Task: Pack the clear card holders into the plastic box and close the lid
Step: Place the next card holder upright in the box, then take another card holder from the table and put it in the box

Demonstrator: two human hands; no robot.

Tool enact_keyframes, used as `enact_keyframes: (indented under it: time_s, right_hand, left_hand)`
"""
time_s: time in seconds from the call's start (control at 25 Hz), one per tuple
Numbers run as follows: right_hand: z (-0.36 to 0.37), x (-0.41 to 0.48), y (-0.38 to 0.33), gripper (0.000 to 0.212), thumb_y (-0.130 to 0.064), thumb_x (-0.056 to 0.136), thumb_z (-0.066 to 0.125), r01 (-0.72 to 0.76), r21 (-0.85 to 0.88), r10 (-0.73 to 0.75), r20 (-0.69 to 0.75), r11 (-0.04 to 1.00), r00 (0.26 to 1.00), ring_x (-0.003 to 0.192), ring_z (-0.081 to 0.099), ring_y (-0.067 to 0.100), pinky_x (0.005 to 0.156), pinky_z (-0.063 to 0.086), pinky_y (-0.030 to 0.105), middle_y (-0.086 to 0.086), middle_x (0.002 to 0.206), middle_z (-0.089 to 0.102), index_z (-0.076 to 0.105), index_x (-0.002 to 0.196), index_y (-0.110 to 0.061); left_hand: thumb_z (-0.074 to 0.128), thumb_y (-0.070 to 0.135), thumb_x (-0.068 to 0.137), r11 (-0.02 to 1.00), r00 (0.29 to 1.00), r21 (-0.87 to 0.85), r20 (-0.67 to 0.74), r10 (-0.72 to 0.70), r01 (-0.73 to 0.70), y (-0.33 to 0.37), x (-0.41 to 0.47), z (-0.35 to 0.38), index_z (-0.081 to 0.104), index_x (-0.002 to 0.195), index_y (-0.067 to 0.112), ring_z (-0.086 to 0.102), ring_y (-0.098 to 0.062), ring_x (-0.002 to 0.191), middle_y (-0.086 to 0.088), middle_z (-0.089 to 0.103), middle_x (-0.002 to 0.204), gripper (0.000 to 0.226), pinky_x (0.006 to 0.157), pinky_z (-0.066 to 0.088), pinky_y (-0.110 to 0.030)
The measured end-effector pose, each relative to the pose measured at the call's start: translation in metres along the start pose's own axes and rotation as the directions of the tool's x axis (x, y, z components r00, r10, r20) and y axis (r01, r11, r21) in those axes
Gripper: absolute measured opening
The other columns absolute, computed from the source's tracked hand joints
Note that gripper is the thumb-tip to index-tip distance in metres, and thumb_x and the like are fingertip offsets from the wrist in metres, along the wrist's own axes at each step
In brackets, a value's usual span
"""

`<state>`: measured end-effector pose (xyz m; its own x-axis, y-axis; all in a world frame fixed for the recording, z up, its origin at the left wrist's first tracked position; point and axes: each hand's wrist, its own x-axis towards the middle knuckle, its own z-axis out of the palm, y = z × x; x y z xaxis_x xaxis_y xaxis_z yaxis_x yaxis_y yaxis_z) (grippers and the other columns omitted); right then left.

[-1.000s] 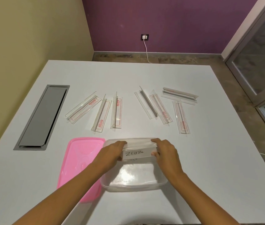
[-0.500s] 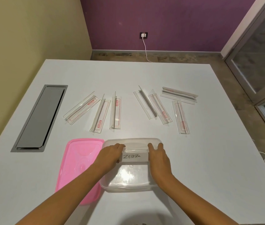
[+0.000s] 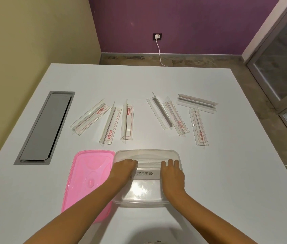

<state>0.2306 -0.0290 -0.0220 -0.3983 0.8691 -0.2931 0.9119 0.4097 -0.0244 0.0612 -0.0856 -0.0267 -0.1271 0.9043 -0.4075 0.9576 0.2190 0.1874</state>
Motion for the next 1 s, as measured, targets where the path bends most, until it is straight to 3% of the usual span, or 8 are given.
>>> enact_keyframes:
  time_s: [0.12, 0.24, 0.32, 0.44, 0.52, 0.64, 0.76, 1.0]
  right_hand:
    - [-0.008, -0.003, 0.003, 0.046, 0.008, 0.075, 0.060, 0.050, 0.072, -0.047, -0.045, 0.996, 0.998, 0.112, 0.049, 0.030, 0.067, 0.047, 0.032, 0.012, 0.115, 0.057, 0.054, 0.118, -0.006]
    - [-0.029, 0.005, 0.008, 0.032, 0.006, 0.074, 0.065, 0.136, 0.189, -0.074, -0.303, 0.972, 0.950, 0.090, 0.058, 0.028, 0.055, 0.049, 0.034, 0.010, 0.095, 0.065, 0.065, 0.103, -0.008]
    - [-0.043, 0.026, 0.020, 0.024, 0.002, 0.078, 0.064, 0.103, 0.302, 0.028, -0.402, 0.948, 0.915, 0.086, 0.059, 0.028, 0.054, 0.049, 0.034, 0.011, 0.091, 0.066, 0.067, 0.101, -0.007]
    - [-0.054, 0.079, 0.049, 0.027, -0.003, 0.086, 0.059, -0.128, 0.490, 0.300, -0.291, 0.862, 0.908, 0.099, 0.058, 0.031, 0.069, 0.052, 0.036, 0.016, 0.107, 0.063, 0.062, 0.113, -0.005]
    - [-0.052, 0.108, 0.072, 0.032, -0.001, 0.086, 0.058, -0.264, 0.488, 0.411, -0.222, 0.832, 0.884, 0.105, 0.054, 0.035, 0.077, 0.053, 0.041, 0.021, 0.114, 0.059, 0.056, 0.117, 0.000]
    - [-0.044, 0.136, 0.098, 0.041, -0.002, 0.085, 0.059, -0.400, 0.418, 0.481, -0.105, 0.816, 0.870, 0.113, 0.050, 0.038, 0.087, 0.052, 0.046, 0.025, 0.122, 0.052, 0.045, 0.123, 0.006]
    - [-0.037, 0.149, 0.112, 0.045, 0.000, 0.083, 0.062, -0.462, 0.464, 0.526, -0.012, 0.756, 0.850, 0.114, 0.053, 0.041, 0.090, 0.052, 0.049, 0.025, 0.124, 0.052, 0.042, 0.123, 0.006]
    - [-0.031, 0.153, 0.125, 0.038, 0.005, 0.086, 0.056, -0.482, 0.592, 0.588, 0.018, 0.646, 0.809, 0.103, 0.060, 0.045, 0.084, 0.053, 0.047, 0.028, 0.114, 0.060, 0.041, 0.120, 0.002]
  left_hand:
    - [0.053, -0.002, 0.081, 0.999, 0.999, -0.028, -0.026, -0.020, 0.019, 0.001, 0.000, 0.004, 0.055, 0.116, 0.014, 0.061, -0.025, 0.098, -0.005, 0.065, 0.106, 0.039, 0.075, 0.050, -0.036]
    - [0.052, 0.002, 0.084, 0.998, 0.999, -0.061, -0.040, -0.020, 0.017, 0.002, 0.000, 0.007, 0.055, 0.111, 0.015, 0.061, -0.025, 0.094, -0.005, 0.065, 0.100, 0.030, 0.078, 0.052, -0.038]
    - [0.051, 0.003, 0.084, 0.995, 0.999, -0.103, -0.051, -0.016, 0.011, 0.002, 0.000, 0.009, 0.056, 0.105, 0.014, 0.062, -0.024, 0.092, -0.003, 0.062, 0.090, 0.024, 0.079, 0.052, -0.039]
    - [0.051, 0.004, 0.086, 0.992, 0.999, -0.128, -0.038, -0.014, 0.009, 0.002, 0.000, 0.008, 0.055, 0.095, 0.018, 0.062, -0.023, 0.090, 0.001, 0.055, 0.083, 0.017, 0.079, 0.052, -0.040]
    - [0.049, 0.003, 0.088, 0.983, 0.999, -0.183, -0.024, -0.029, 0.024, 0.003, -0.001, 0.007, 0.049, 0.079, 0.022, 0.062, -0.025, 0.090, 0.001, 0.053, 0.080, 0.022, 0.080, 0.052, -0.042]
    - [0.050, 0.001, 0.088, 0.975, 0.997, -0.219, -0.061, -0.053, 0.039, 0.006, -0.004, 0.004, 0.056, 0.101, 0.014, 0.061, -0.027, 0.098, -0.007, 0.059, 0.100, 0.019, 0.083, 0.051, -0.039]
    - [0.051, -0.001, 0.089, 0.969, 0.996, -0.241, -0.061, -0.068, 0.052, 0.009, -0.007, -0.001, 0.053, 0.121, 0.011, 0.058, -0.027, 0.104, -0.010, 0.057, 0.120, 0.035, 0.086, 0.049, -0.040]
    - [0.050, 0.000, 0.089, 0.973, 0.997, -0.222, -0.027, -0.074, 0.066, 0.012, -0.011, -0.008, 0.053, 0.115, 0.009, 0.057, -0.030, 0.104, -0.008, 0.058, 0.111, 0.029, 0.085, 0.050, -0.041]
